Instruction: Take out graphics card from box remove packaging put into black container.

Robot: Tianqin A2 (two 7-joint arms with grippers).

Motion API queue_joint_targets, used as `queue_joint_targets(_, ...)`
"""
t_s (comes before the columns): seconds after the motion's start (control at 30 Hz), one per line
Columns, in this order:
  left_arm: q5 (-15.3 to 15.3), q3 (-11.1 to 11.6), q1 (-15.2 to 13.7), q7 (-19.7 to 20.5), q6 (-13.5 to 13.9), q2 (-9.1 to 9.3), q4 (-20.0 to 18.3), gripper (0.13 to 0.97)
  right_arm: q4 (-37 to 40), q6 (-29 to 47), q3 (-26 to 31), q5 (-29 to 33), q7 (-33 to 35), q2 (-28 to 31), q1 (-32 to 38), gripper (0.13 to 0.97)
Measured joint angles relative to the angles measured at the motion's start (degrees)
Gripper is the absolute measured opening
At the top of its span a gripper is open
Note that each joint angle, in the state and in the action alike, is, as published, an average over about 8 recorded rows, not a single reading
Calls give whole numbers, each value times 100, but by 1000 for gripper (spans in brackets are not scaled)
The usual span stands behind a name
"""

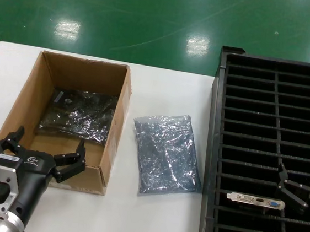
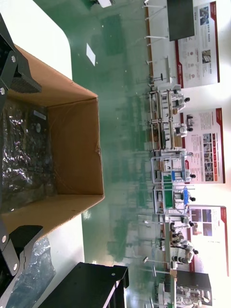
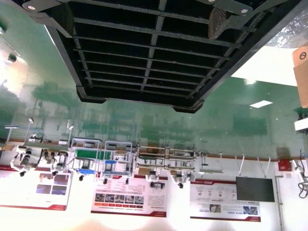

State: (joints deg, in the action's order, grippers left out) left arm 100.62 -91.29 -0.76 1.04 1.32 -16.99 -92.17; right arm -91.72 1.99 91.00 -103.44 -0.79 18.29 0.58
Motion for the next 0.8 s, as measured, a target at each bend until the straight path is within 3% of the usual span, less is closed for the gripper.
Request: queue_joint_targets(0.8, 0, 0, 0, 0, 0, 0, 0, 966, 0, 0, 0, 0, 0, 0, 0, 966)
